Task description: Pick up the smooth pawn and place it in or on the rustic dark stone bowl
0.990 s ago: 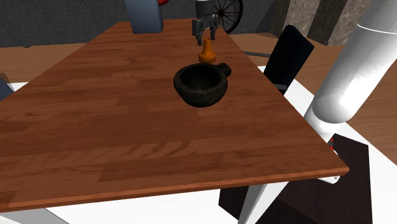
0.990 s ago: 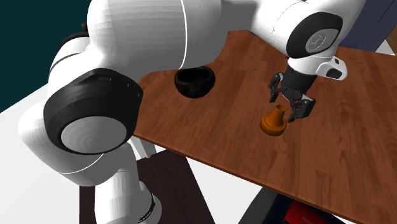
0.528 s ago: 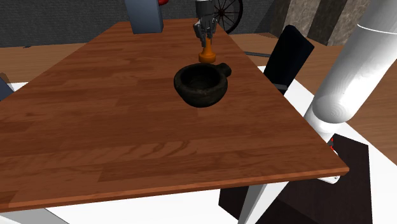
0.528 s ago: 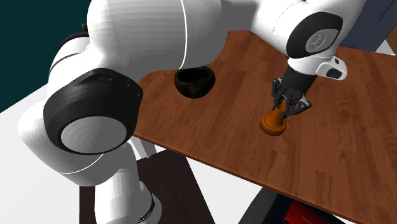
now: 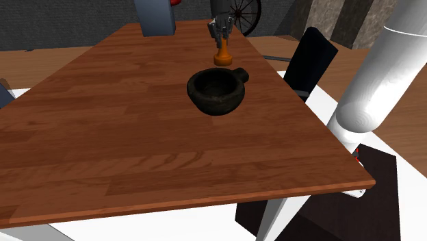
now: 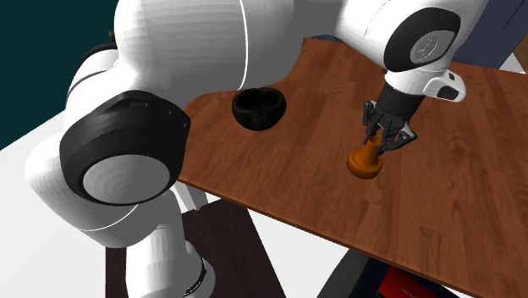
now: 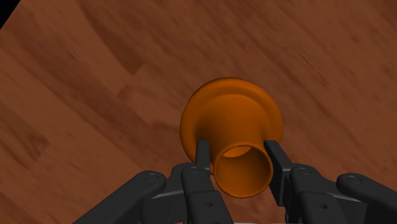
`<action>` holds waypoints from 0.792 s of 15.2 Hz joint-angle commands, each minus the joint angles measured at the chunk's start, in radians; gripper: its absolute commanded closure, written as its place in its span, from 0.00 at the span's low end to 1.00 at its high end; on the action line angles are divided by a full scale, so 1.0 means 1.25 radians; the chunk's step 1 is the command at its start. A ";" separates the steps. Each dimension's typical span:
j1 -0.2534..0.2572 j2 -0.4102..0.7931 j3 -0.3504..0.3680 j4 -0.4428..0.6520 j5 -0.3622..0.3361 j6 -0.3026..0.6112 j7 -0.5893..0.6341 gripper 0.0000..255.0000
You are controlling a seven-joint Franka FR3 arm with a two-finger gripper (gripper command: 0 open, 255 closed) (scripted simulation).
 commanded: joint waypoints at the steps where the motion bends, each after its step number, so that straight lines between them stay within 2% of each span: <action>1: 0.000 0.001 0.000 0.024 0.000 -0.022 0.000 1.00; 12: 0.001 0.031 0.001 0.180 -0.002 -0.149 0.000 1.00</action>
